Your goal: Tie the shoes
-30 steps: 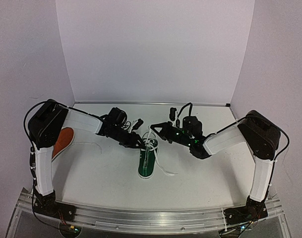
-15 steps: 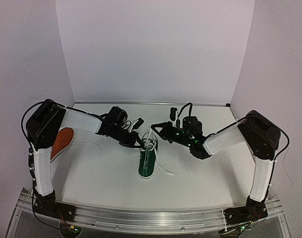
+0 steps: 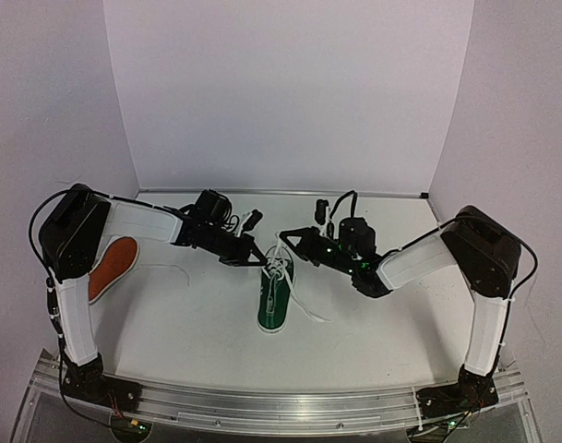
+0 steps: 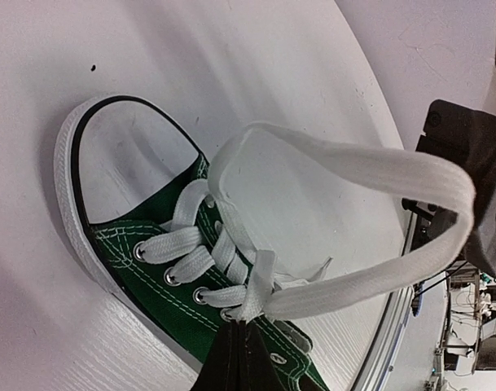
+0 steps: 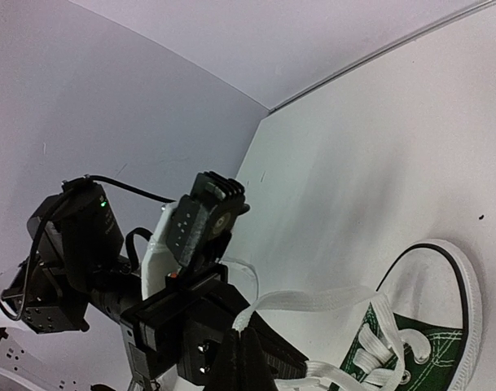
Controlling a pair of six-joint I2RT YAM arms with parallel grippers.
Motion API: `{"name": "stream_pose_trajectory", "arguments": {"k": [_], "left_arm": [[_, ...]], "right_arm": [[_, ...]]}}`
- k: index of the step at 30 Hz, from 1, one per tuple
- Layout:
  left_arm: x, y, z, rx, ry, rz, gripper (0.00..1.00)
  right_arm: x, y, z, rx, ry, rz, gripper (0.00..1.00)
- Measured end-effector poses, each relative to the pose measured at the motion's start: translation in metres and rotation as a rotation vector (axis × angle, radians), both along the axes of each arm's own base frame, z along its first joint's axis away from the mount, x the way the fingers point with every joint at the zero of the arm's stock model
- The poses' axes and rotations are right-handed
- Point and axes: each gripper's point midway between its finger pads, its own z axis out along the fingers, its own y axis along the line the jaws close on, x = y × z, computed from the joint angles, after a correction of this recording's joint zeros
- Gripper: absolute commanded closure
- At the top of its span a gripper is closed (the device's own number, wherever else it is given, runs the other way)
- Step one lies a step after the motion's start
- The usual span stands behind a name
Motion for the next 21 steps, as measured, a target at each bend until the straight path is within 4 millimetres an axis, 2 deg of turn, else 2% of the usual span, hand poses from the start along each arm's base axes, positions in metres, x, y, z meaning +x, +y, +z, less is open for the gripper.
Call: {"name": "stream_pose_trajectory", "arguments": {"k": [3,10,21], "left_arm": [[-0.001,0.001,-0.002,-0.002,0.015,0.005,1.0],[-0.001,0.003,-0.002,-0.014,0.034,0.015,1.0],[-0.002,0.003,0.003,-0.042,0.042,0.017,1.0]], "right_arm": [[-0.001,0.005,-0.003,0.013,-0.027,0.005,1.0],[-0.007,0.012,-0.028,-0.014,-0.046,0.014,1.0],[-0.025,0.02,-0.048,-0.059,-0.101,0.026,1.0]]}}
